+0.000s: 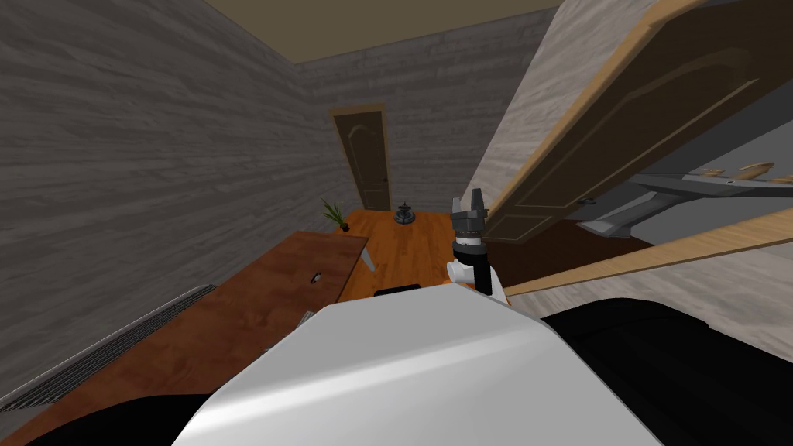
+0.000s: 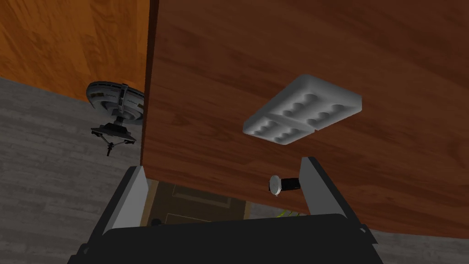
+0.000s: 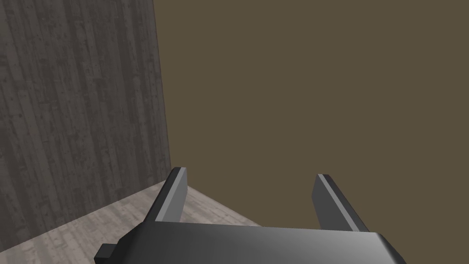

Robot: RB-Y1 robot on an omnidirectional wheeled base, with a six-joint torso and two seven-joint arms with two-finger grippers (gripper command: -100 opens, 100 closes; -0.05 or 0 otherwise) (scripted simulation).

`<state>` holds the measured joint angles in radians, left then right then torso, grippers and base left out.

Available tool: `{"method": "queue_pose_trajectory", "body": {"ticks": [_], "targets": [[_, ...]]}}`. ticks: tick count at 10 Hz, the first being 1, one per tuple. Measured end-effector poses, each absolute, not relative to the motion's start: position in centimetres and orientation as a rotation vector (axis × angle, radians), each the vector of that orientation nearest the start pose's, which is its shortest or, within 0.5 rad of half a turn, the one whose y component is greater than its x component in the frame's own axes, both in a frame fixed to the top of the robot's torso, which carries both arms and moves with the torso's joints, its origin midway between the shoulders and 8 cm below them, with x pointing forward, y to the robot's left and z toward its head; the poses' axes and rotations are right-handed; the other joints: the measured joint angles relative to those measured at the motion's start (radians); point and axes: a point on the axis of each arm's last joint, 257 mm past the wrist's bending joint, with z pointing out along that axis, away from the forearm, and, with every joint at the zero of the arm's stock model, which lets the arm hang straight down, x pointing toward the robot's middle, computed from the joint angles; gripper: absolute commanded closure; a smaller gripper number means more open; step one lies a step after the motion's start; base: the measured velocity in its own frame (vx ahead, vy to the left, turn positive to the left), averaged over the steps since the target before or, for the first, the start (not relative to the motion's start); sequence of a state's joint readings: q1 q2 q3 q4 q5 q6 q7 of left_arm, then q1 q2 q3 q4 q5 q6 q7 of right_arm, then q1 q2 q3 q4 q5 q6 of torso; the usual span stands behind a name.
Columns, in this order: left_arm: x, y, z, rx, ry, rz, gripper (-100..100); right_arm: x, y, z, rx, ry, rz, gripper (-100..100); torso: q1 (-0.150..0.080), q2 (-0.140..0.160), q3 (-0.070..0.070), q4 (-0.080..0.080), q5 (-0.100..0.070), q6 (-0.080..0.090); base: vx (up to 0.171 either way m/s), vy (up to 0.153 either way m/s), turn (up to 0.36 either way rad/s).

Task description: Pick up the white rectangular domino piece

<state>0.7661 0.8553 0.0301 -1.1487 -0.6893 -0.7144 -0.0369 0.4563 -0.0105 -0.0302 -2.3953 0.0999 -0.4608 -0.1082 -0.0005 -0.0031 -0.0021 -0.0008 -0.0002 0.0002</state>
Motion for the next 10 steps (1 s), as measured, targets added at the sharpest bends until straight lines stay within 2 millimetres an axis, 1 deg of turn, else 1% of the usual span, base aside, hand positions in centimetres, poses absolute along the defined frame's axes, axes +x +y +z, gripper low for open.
{"method": "queue_pose_trajectory", "body": {"ticks": [1,4,5,7,9,10], "targets": [[8.2,52.7,-45.8,-0.142,2.506,-0.254,-100,32.7,-26.6,8.0,0.532,0.572,1.345,0,0.0,-0.001,0.0,0.0,0.0,0.0,0.059,-0.025,-0.048],[4.9,55.1,-46.6,-0.126,2.6,-0.19,-100,32.7,-26.6,8.0,0.532,0.572,1.345,0,0.0,-0.001,-0.001,0.0,0.0,0.0,0.084,-0.03,-0.076],[3.3,55.7,-46.8,-0.114,2.639,-0.167,-100,32.7,-26.6,8.0,0.532,0.572,1.345,0,-0.001,-0.002,-0.001,0.0,0.0,0.0,0.079,-0.035,-0.037],[2.1,56.9,-47.0,-0.113,2.673,-0.14,-100,32.7,-26.6,8.0,0.532,0.572,1.345,0,0.0,0.001,0.0,0.0,0.0,0.0,0.036,-0.014,-0.039],[0.2,58.2,-47.2,-0.099,2.724,-0.109,-100,32.7,-26.6,8.0,0.532,0.572,1.345,0,0.0,0.0,0.0,0.0,0.0,0.0,0.059,-0.019,-0.08],[-1.0,59.2,-47.5,-0.092,2.76,-0.086,-100,32.7,-26.6,8.0,0.532,0.572,1.345,0,0.0,-0.001,0.0,0.0,0.0,0.0,0.104,-0.04,-0.17]]}}
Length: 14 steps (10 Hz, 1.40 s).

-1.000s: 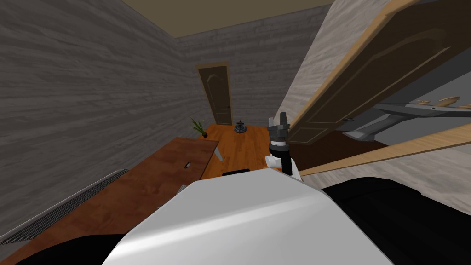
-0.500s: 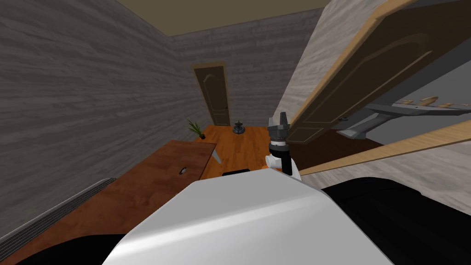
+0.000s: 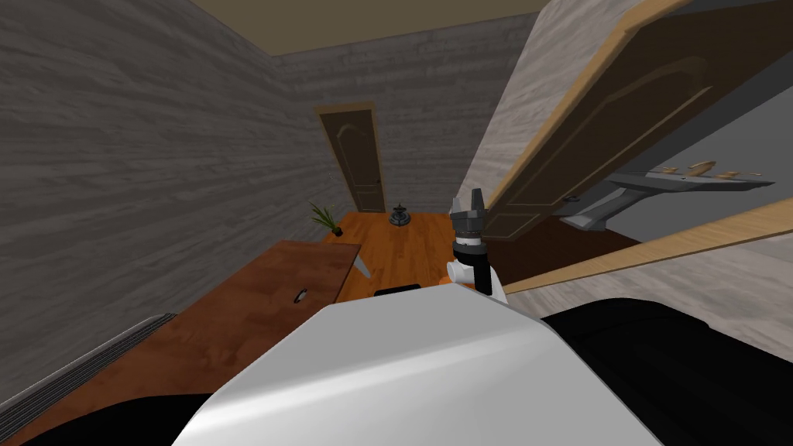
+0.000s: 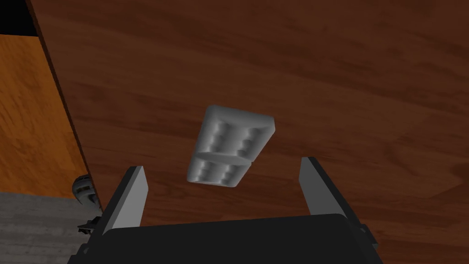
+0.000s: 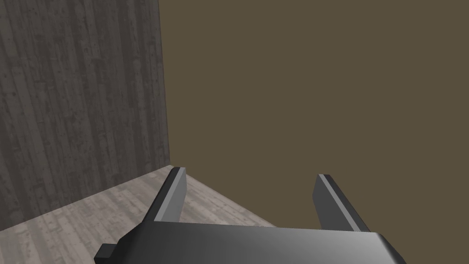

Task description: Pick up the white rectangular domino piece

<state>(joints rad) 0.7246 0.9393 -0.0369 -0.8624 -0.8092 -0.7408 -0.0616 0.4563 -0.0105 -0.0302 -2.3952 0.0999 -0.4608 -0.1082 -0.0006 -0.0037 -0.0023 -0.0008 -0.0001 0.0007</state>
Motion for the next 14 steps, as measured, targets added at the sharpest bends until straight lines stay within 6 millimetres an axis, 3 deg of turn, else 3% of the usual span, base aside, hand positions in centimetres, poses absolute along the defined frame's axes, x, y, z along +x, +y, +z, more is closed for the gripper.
{"method": "queue_pose_trajectory", "body": {"ticks": [2,4,7,14], "targets": [[-4.8,61.2,-48.0,-0.075,2.856,-0.032,-100,32.7,-26.6,8.0,0.532,0.572,1.345,0,-0.002,-0.003,-0.002,-0.001,0.0,0.0,0.091,-0.047,-0.097],[-5.8,61.3,-47.8,-0.058,2.884,-0.018,-100,32.7,-26.6,8.0,0.532,0.572,1.345,0,0.0,0.002,0.001,0.0,0.0,-0.001,0.041,-0.012,-0.107],[-9.5,62.4,-47.8,-0.026,2.981,0.022,-100,32.7,-26.6,8.0,0.532,0.572,1.345,0,0.0,0.001,0.0,0.0,0.0,0.0,0.052,-0.016,-0.083],[-13.8,62.5,-48.4,0.035,3.095,0.032,-100,32.7,-26.6,8.0,0.532,0.572,1.345,0,-0.001,0.003,0.001,0.001,0.0,0.0,0.027,-0.017,-0.091]]}}
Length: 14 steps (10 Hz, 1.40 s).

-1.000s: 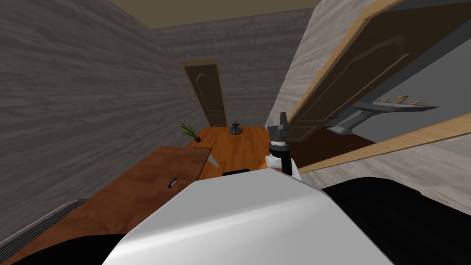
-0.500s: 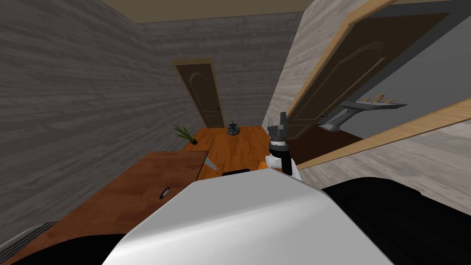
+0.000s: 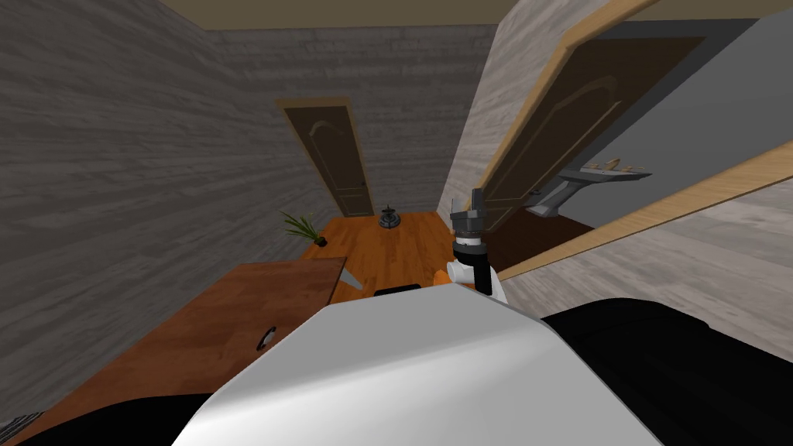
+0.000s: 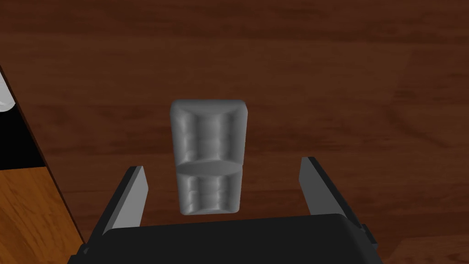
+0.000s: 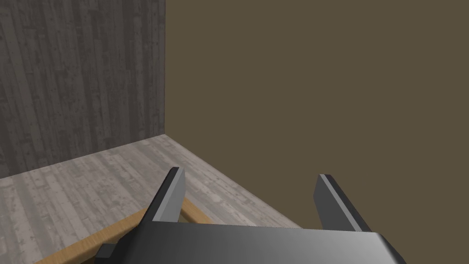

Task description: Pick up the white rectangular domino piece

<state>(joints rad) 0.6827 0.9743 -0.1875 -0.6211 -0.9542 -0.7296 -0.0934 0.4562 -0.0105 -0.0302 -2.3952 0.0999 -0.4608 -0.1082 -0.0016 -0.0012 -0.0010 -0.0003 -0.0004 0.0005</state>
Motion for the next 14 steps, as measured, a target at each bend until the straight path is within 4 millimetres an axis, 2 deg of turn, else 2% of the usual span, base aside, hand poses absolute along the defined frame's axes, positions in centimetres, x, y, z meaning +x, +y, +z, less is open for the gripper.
{"method": "queue_pose_trajectory", "body": {"ticks": [5,6,7,10,11,14], "targets": [[-15.0,61.9,-49.1,0.064,3.133,0.018,-100,32.7,-26.6,8.0,0.532,0.572,1.345,0,0.001,0.002,0.001,0.0,0.0,0.0,0.008,-0.007,-0.038],[-15.0,61.8,-49.1,0.066,3.134,0.017,0,32.7,-26.6,8.0,0.532,0.572,1.345,0,0.001,0.002,0.001,0.0,0.0,-0.001,0.0,0.0,0.0],[-15.0,61.8,-49.1,0.066,3.134,0.017,-100,32.7,-26.6,8.0,0.532,0.572,1.345,0,0.001,0.002,0.001,0.0,0.0,-0.001,-0.003,0.03,-0.07],[-15.7,60.0,-51.1,0.038,3.135,0.015,-100,32.7,-26.6,8.0,0.532,0.572,1.345,0,0.006,0.003,0.002,0.001,0.001,-0.001,-0.01,0.047,-0.038],[-15.7,60.0,-51.2,0.039,3.135,0.017,100,32.7,-26.6,8.0,0.532,0.572,1.345,0,0.004,0.003,0.002,0.001,0.001,-0.001,-0.001,0.005,0.0],[-15.7,59.9,-51.2,0.039,3.135,0.015,100,32.7,-26.6,8.0,0.532,0.572,1.345,0,0.004,0.003,0.002,0.001,0.001,-0.001,0.0,0.0,0.0]]}}
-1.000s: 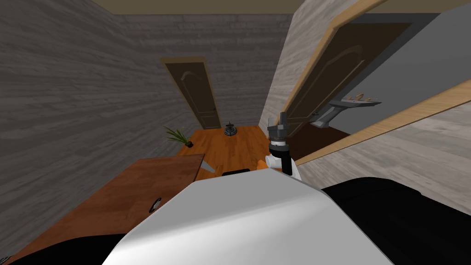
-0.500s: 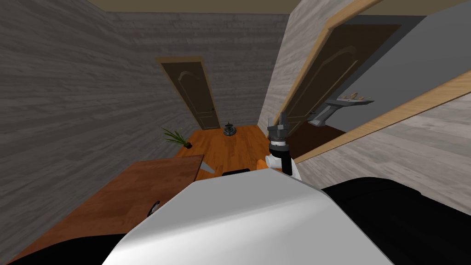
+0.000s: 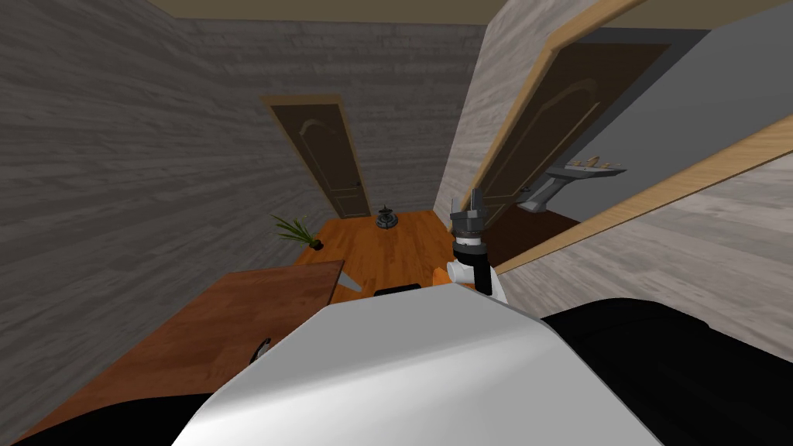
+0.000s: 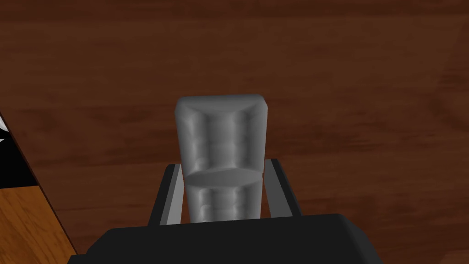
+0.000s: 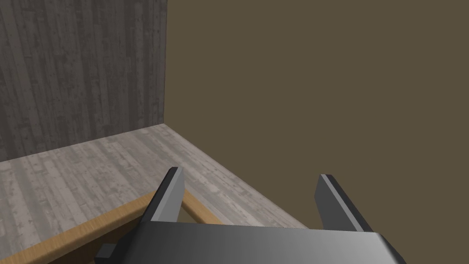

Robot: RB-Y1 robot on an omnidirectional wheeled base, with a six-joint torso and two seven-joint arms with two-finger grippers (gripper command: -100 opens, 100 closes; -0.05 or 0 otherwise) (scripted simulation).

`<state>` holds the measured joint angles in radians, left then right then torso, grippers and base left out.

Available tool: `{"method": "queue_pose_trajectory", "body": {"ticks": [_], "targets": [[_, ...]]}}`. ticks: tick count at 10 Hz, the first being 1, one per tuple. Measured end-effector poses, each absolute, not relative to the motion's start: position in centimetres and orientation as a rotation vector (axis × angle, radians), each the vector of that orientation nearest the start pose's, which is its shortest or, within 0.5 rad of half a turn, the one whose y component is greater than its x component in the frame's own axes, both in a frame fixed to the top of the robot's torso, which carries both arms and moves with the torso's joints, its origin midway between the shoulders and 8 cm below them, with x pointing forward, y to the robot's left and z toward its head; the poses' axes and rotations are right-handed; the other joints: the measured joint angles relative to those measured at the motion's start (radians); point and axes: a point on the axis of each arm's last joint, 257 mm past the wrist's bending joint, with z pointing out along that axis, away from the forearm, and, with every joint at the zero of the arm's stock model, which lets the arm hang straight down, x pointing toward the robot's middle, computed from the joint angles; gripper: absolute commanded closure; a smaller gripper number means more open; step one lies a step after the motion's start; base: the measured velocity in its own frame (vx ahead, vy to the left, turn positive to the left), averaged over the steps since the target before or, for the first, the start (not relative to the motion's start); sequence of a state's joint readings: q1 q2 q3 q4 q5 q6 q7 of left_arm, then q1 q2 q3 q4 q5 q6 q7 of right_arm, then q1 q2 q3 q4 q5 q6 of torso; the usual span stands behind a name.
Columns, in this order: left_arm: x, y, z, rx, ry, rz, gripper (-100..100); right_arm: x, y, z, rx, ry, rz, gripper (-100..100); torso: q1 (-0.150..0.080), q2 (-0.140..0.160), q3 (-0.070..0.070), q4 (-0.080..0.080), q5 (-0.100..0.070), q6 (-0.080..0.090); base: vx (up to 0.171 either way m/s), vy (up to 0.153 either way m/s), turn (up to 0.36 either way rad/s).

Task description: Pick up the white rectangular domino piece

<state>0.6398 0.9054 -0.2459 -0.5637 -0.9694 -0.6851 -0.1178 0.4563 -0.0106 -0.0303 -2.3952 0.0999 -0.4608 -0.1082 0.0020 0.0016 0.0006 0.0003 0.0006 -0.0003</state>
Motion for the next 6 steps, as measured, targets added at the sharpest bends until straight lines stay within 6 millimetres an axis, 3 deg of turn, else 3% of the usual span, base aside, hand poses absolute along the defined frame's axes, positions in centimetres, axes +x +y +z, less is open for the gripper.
{"method": "queue_pose_trajectory", "body": {"ticks": [1,2,3,5,6], "targets": [[-15.7,59.9,-51.2,0.039,3.135,0.015,100,32.7,-26.6,8.0,0.532,0.572,1.345,0,0.0,0.0,0.0,0.0,0.0,0.0,0.0,0.0,0.0],[-15.7,59.9,-51.2,0.039,3.135,0.015,0,32.7,-26.6,8.0,0.532,0.572,1.345,0,0.0,0.0,0.0,0.0,0.0,0.0,0.0,0.0,0.0],[-15.7,59.9,-51.2,0.039,3.135,0.015,100,32.7,-26.6,8.0,0.532,0.572,1.345,0,0.0,0.0,0.0,0.0,0.0,0.0,0.005,-0.035,0.055],[-15.3,61.2,-49.9,0.056,3.134,0.022,100,32.7,-26.6,8.0,0.532,0.572,1.345,0,-0.004,0.0,0.0,0.0,-0.001,0.0,-0.001,-0.043,0.039],[-15.3,61.3,-49.9,0.056,3.134,0.019,0,32.7,-26.6,8.0,0.532,0.572,1.345,0,-0.002,0.0,0.0,0.0,0.0,0.0,0.0,-0.005,0.0]]}}
